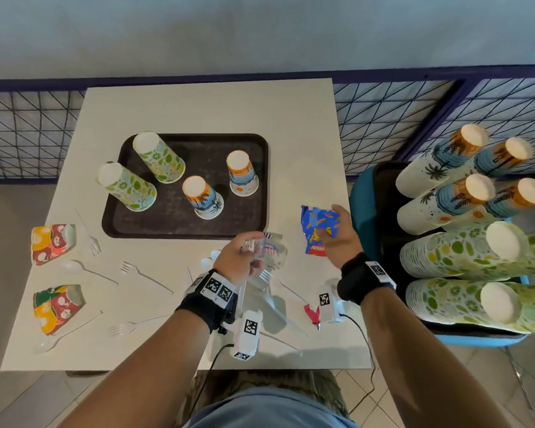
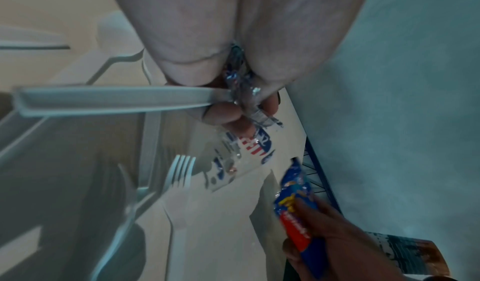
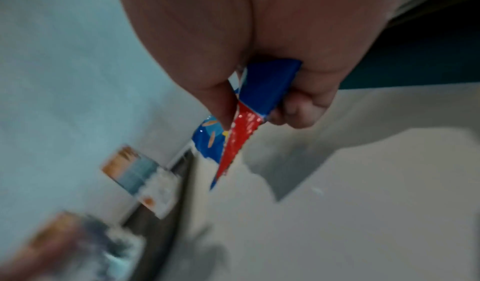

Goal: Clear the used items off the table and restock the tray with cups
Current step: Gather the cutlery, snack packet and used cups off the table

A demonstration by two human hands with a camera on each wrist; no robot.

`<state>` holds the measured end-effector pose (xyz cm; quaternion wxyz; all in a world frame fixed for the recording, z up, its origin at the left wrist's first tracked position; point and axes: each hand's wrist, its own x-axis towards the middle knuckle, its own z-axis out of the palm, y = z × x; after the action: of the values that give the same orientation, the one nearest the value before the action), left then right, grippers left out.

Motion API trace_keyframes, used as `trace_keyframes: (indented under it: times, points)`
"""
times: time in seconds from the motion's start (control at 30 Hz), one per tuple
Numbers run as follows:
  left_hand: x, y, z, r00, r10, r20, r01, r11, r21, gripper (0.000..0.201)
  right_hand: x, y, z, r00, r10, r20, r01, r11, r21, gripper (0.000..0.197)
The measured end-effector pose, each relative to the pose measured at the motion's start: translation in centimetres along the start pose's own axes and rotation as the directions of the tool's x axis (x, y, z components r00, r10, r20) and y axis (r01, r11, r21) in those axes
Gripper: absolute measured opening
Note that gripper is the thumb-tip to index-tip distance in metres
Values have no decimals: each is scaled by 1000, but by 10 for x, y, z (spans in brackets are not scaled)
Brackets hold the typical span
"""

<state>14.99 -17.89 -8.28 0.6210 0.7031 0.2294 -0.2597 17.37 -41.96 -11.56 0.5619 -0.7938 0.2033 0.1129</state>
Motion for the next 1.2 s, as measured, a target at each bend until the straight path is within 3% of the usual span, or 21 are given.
trace_keyframes:
  times: [0.07,0.13,0.27,0.37,0.43,0.53,0.6,0.63,0.7,0.73,0.8,0.87,1.2]
  points:
    - [-1,2,-2,998,-18,57,21,998,-56,48,-22,-18,0,998,-63,-5,63,988,144,56]
    - [-6,8,-1,993,-17,116,38,983,-181,45,-45,-37,6,993,-112,46,103,981,163,55]
    - [-21,18,15,998,-30,63,43,975,-217,26,-84,-58,25,970,-171,175,158,984,86,58]
    - [-29,20,22,996,4,89,19,967,-255,29,-93,-54,45,966,-178,190,189,981,-44,63]
    - [-33,13,20,993,109,41,-101,982,-160,31,-98,-48,53,960,-168,223,184,981,-54,62]
    - [-39,2,11,988,155,6,-155,988,-25,38,-104,-37,57,962,-127,244,61,963,261,45]
    - [-42,-5,2,985,166,45,-171,976,139,15,-111,-27,49,982,-96,160,40,946,321,45]
    - [-47,-3,-3,986,158,48,-165,957,238,6,-113,-18,42,994,-79,79,61,976,210,47]
    - [-52,-8,-13,988,147,46,-154,927,343,15,-118,4,27,998,-60,-10,57,985,-162,45]
    - [-52,-12,-18,990,130,49,-139,924,356,14,-123,15,21,999,-40,21,45,933,-358,46]
    - [-55,-15,-25,990,124,61,-138,922,362,11,-137,32,13,993,50,107,23,807,-591,49]
    - [-58,-20,-29,990,130,58,-142,928,344,10,-149,44,13,990,81,118,17,752,-659,50]
    - [-67,-39,-43,996,90,-29,-74,937,341,15,-152,69,11,997,51,56,-4,778,-628,17]
